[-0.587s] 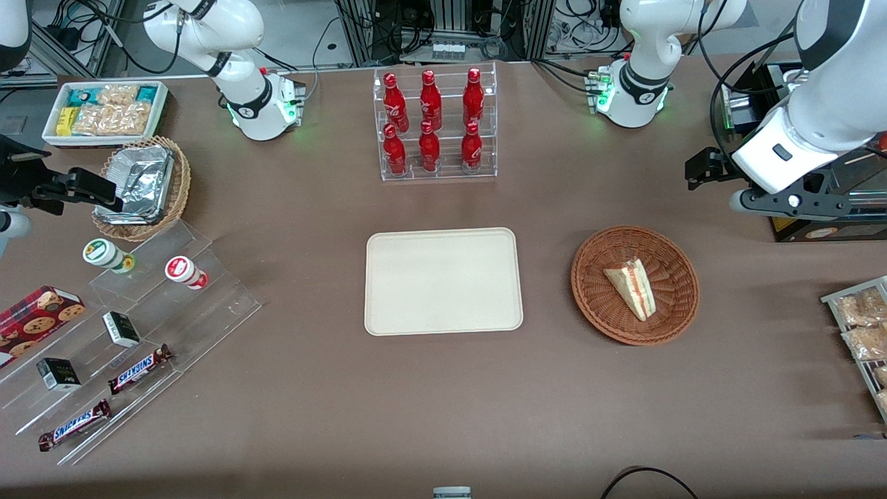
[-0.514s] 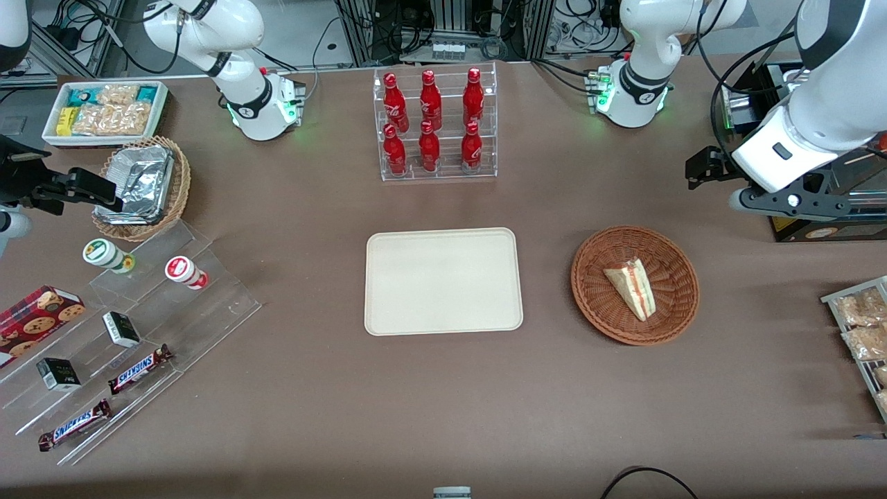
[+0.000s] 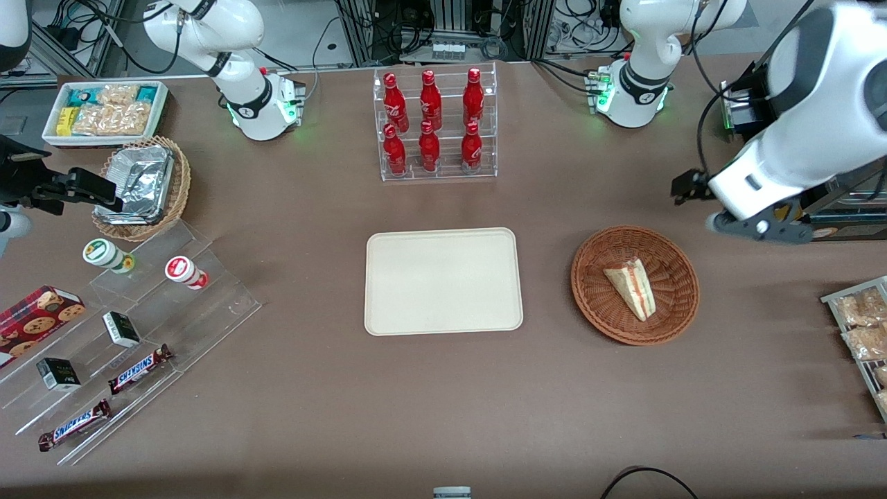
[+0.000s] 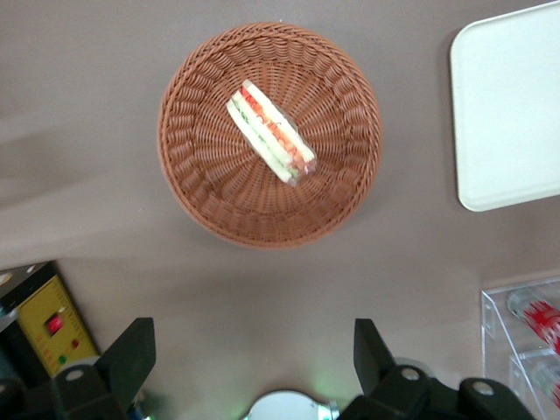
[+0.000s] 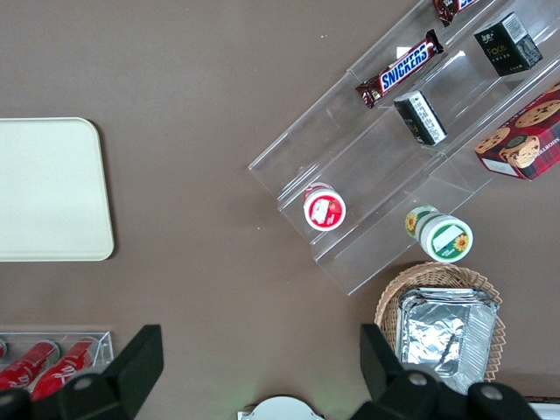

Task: Place sandwich from basket to tray
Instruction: 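Move the left gripper over the sandwich in the wicker basket, then lower the left gripper and grasp the wrapped sandwich upright, then lift the sandwich and carry it over the cream tray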

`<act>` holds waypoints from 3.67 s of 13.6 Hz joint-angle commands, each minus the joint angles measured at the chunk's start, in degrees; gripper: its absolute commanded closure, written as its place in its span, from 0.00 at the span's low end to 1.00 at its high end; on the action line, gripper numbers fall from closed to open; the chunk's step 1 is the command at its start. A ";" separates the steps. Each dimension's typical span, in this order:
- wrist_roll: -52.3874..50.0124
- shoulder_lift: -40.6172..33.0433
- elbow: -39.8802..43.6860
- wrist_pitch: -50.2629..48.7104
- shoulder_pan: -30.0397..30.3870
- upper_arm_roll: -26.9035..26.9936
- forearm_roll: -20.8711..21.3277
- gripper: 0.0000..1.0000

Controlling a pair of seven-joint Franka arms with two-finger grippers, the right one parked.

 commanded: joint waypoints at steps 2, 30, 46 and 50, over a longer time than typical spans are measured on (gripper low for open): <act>0.06 -2.17 -12.27 12.22 0.54 -0.64 -0.60 0.00; -54.96 13.82 -25.14 47.67 -2.54 -0.64 3.26 0.26; -51.53 15.57 -5.99 23.77 -12.45 -4.86 7.75 1.00; -51.97 23.21 2.97 23.77 -20.89 -4.95 7.83 1.00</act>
